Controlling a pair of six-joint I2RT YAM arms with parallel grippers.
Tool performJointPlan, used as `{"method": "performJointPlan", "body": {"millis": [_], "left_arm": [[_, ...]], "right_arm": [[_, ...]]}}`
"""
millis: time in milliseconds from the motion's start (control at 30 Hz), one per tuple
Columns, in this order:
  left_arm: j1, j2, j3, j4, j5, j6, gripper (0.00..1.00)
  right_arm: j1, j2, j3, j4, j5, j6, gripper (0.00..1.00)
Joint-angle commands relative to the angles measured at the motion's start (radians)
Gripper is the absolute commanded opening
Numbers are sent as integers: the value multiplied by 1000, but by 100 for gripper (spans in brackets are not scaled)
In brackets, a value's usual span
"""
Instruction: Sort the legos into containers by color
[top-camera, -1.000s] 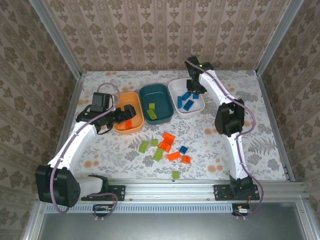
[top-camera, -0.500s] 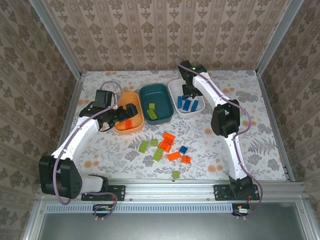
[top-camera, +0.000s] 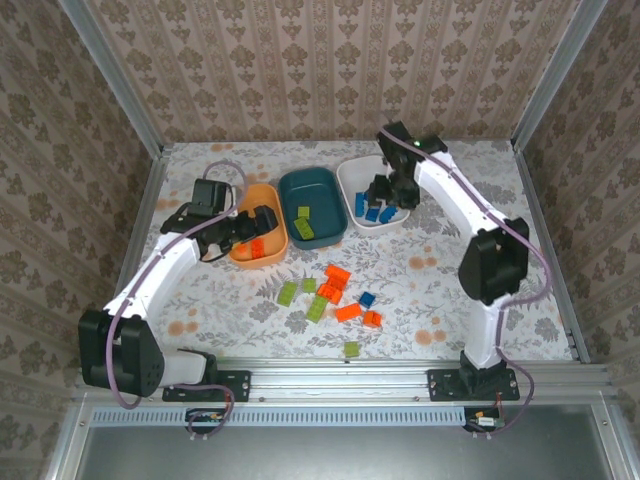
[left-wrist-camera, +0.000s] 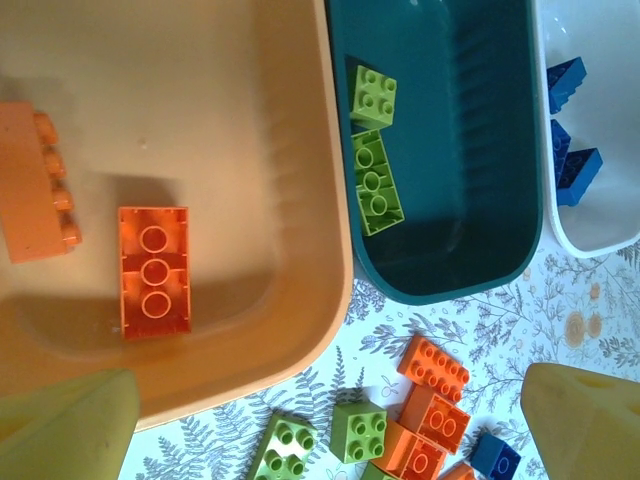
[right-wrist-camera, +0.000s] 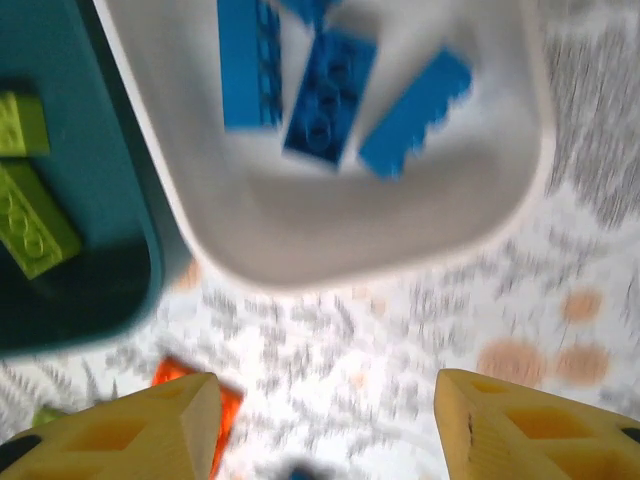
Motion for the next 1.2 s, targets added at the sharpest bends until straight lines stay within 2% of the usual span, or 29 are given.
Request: {"method": "performJointPlan", "body": {"millis": [0, 100, 233, 367, 600, 867, 1167], "left_arm": [[-20, -18, -16, 28, -13, -26, 100], [-41, -10, -18, 36, -24, -35, 100], [-68, 3, -3, 28, -34, -36, 100], [-84, 5, 12, 8, -46, -32, 100], [-97, -11, 8, -21, -58, -32, 100], [-99, -34, 9, -57, -67, -20, 100], [-96, -37, 19, -74, -66, -4, 100]], "right_arm": [[39, -116, -225, 30, -108, 103, 60], [81, -183, -393, 78, -173, 33, 63], [134, -179, -490, 48, -149, -26, 67], [191, -170, -581, 117, -170, -18, 68], [282, -75, -572, 147, -169, 8, 70], [291, -10, -564, 154, -167, 10, 69], [287, 60, -510, 143, -121, 33, 61]]}}
